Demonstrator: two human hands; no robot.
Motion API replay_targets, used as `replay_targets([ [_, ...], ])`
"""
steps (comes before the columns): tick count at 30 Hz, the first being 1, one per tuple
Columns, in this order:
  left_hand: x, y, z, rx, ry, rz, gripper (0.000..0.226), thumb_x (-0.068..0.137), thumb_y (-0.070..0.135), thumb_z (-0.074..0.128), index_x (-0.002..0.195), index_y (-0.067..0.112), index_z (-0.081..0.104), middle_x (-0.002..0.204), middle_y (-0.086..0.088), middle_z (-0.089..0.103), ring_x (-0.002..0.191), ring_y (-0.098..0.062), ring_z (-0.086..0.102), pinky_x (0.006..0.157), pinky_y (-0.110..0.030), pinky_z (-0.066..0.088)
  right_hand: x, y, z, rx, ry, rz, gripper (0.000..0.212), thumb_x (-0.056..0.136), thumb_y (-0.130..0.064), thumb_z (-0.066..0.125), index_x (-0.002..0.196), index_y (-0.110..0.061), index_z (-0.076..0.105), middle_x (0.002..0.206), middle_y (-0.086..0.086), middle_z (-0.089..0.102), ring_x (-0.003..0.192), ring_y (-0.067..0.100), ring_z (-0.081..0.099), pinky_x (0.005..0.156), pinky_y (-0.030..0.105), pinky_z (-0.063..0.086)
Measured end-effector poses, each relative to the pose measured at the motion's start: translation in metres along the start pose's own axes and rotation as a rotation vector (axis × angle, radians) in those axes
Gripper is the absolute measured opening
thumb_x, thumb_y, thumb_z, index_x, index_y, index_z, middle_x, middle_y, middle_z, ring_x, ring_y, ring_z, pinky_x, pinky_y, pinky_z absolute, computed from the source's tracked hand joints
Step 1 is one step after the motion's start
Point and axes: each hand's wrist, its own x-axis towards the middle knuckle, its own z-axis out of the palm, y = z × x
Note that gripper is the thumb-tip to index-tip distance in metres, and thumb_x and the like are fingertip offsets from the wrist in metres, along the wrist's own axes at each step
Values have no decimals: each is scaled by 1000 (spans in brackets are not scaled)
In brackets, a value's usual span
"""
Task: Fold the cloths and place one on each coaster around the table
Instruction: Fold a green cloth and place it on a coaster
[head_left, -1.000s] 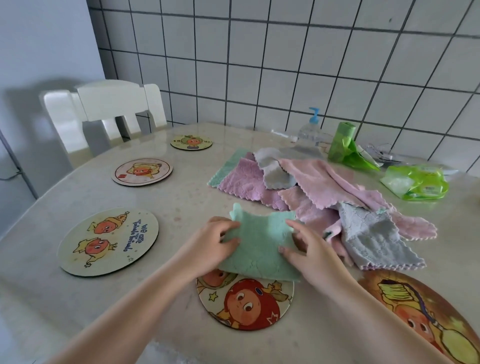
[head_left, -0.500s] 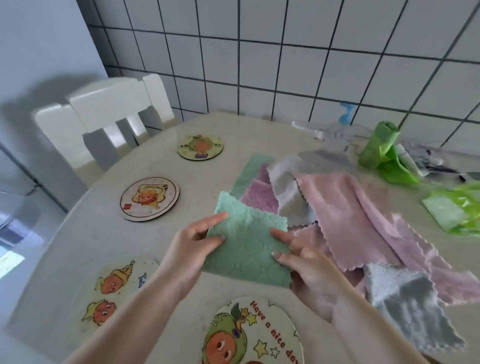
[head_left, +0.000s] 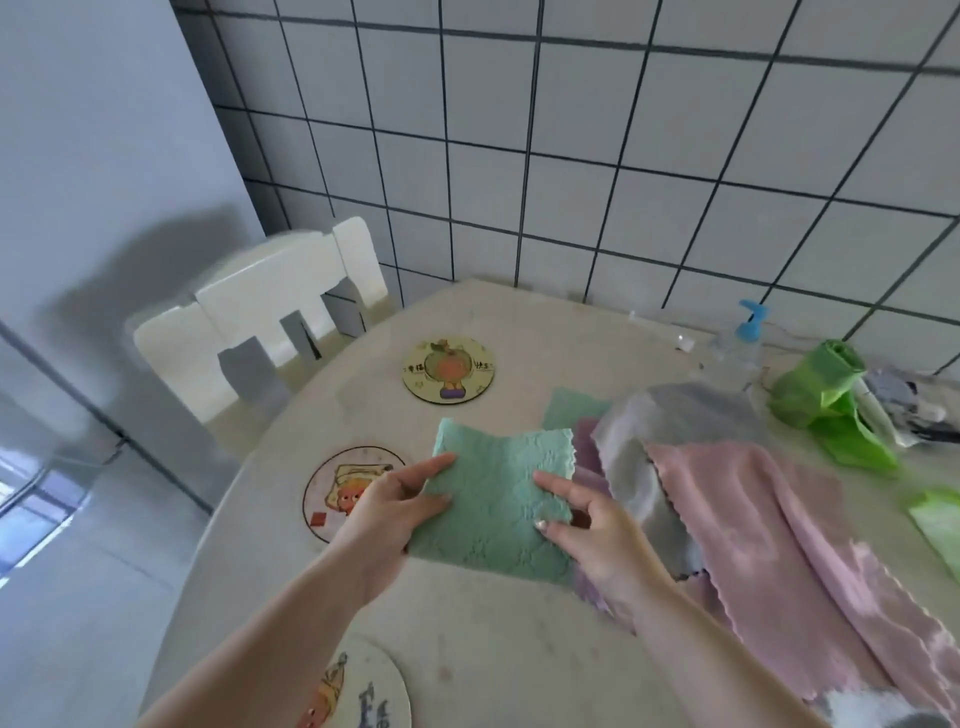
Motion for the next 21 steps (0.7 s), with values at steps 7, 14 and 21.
replay_targets([
  [7, 98, 51, -44, 306, -74, -6, 36, 88, -5, 54, 110, 22, 64, 113, -1, 63, 97, -18, 64, 81, -29, 55, 94, -24, 40, -151, 65, 20, 40, 83, -7, 67, 117, -28, 62, 113, -17, 56, 109, 3, 54, 90, 9, 43],
  [14, 198, 88, -66, 438, -83, 97, 44, 87, -11, 44, 114, 19, 64, 124, -3, 57, 112, -21, 56, 94, -32, 49, 195, -30, 61, -267, 153, 28, 41, 82, -6, 66, 116, -29, 61, 119, -7, 62, 100, 12, 63, 94, 34, 50],
  [21, 284, 95, -74, 646, -45, 201, 51, 81, -13, 43, 113, 21, 65, 121, 9, 56, 120, -12, 50, 107, -36, 38, 271, -17, 67, -327, 160, 49, 51, 79, 0, 60, 124, -24, 56, 111, -5, 64, 97, 14, 65, 88, 33, 52],
])
